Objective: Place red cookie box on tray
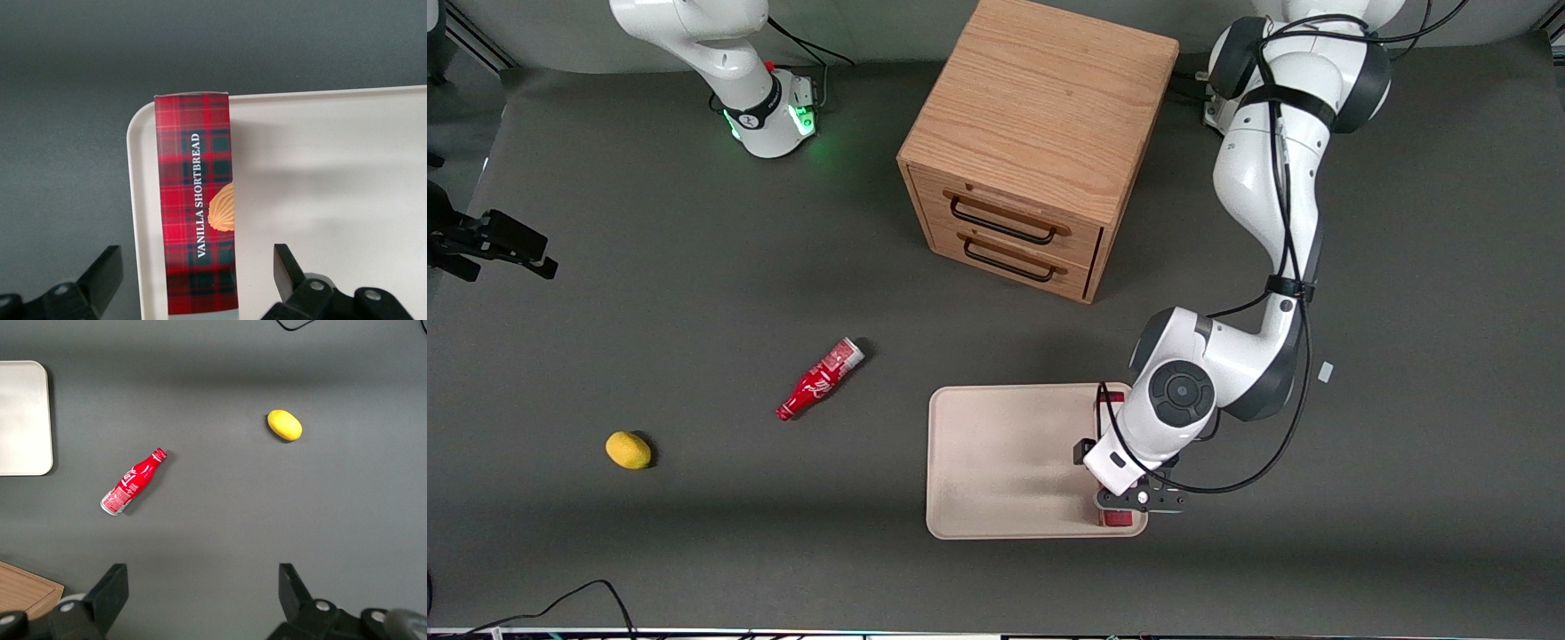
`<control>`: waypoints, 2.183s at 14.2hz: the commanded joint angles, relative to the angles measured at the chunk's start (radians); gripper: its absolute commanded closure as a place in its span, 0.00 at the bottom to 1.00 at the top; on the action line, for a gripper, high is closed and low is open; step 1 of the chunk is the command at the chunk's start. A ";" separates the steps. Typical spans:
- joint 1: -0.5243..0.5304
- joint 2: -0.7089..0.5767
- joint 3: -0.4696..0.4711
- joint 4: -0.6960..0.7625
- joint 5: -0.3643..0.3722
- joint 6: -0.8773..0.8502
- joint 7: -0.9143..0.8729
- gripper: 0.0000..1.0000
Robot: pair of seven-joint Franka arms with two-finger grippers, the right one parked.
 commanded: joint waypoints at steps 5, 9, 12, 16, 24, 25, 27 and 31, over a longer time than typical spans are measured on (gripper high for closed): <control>-0.007 -0.003 0.007 0.026 0.014 -0.030 -0.022 0.00; 0.002 -0.144 0.004 0.040 0.011 -0.347 -0.010 0.00; 0.045 -0.302 0.008 0.020 0.005 -0.516 0.080 0.00; 0.143 -0.613 0.051 -0.373 0.023 -0.434 0.271 0.00; 0.138 -0.959 0.323 -0.691 0.084 -0.461 0.561 0.00; 0.132 -0.986 0.329 -0.694 0.095 -0.478 0.563 0.00; 0.128 -0.983 0.364 -0.669 0.099 -0.502 0.602 0.00; 0.161 -0.957 0.338 -0.614 0.091 -0.553 0.616 0.00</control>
